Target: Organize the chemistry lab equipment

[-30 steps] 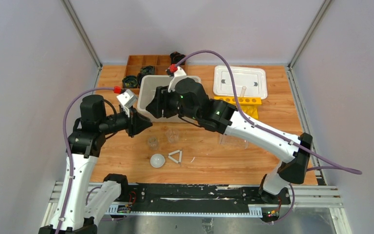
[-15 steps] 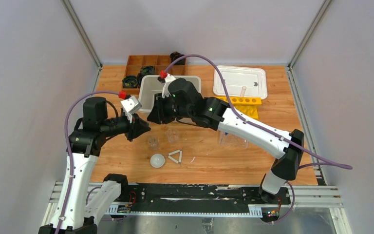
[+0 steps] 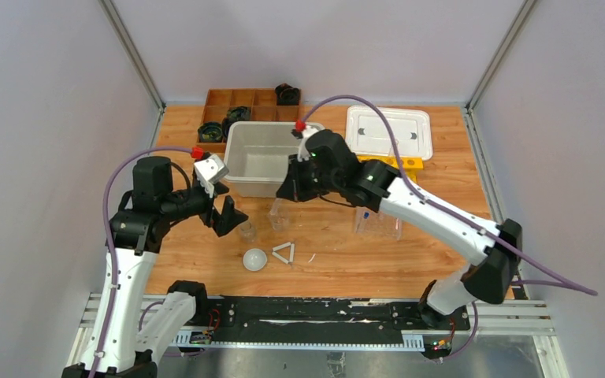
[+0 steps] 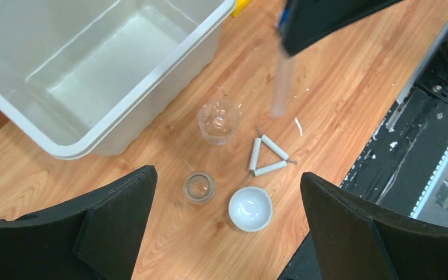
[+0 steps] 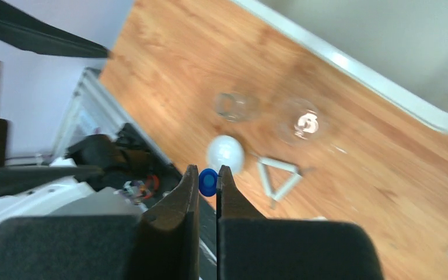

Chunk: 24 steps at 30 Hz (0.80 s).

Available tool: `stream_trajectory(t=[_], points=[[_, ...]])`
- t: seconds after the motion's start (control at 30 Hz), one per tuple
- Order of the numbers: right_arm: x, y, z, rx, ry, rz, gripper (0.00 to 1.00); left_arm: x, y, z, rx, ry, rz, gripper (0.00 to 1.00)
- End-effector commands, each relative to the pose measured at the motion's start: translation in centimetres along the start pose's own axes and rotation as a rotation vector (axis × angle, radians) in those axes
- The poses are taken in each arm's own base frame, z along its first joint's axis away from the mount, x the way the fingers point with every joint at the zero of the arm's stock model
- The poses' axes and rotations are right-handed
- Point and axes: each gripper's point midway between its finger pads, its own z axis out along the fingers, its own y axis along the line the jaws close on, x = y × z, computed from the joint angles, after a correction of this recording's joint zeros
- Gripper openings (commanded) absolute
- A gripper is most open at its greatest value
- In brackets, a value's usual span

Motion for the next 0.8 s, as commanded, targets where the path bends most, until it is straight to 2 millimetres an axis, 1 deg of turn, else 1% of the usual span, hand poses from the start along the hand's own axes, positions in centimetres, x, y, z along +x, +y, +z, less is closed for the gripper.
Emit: stream_trajectory(t=[0.0, 0.1, 0.2, 0.27, 0.33, 0.37, 0.43, 0.47, 0.53, 0.67, 0.77], points=[[-0.7, -6.1, -6.4, 0.249, -0.102, -0.054, 0.0, -1.0, 1.3, -0.6, -0.082, 0.004, -0.009, 1.0], [0.4, -10.6, -10.5, 0.448, -0.12, -0.065, 0.0, -1.1, 2.3, -0.4, -0.115, 0.024, -0.04, 1.0], [2.1, -14.9, -14.7, 0.64, -0.12, -0.054, 0.0, -1.4, 2.9, -0.3, -0.136, 0.035, -0.066, 1.0], [3.3, -16.9, -17.0, 0.725, -0.125, -0.04, 0.0, -1.4, 3.1, -0.3, -0.141, 0.037, -0.069, 1.0], [4.4, -18.5, -18.6, 0.784, -0.133, -0.02, 0.0, -1.4, 3.0, -0.3, -0.141, 0.037, -0.069, 1.0], [5.0, -19.3, -19.1, 0.806, -0.135, -0.006, 0.0, -1.4, 3.1, -0.2, -0.141, 0.038, -0.07, 1.0], [6.3, -20.6, -19.6, 0.842, -0.133, 0.027, 0.0, -1.3, 3.1, -0.2, -0.142, 0.041, -0.075, 1.0], [7.2, -21.4, -19.4, 0.858, -0.116, 0.037, 0.0, -1.3, 3.1, -0.2, -0.143, 0.042, -0.079, 1.0], [8.3, -22.4, -18.9, 0.877, -0.1, 0.047, 0.0, -1.2, 3.1, -0.1, -0.141, 0.044, -0.082, 1.0], [9.9, -24.3, -17.7, 0.927, -0.087, 0.064, 0.0, -1.1, 2.8, -0.1, -0.125, 0.038, -0.075, 1.0], [10.5, -25.5, -16.9, 0.954, -0.1, 0.065, 0.0, -1.0, 2.7, -0.1, -0.123, 0.039, -0.077, 1.0]])
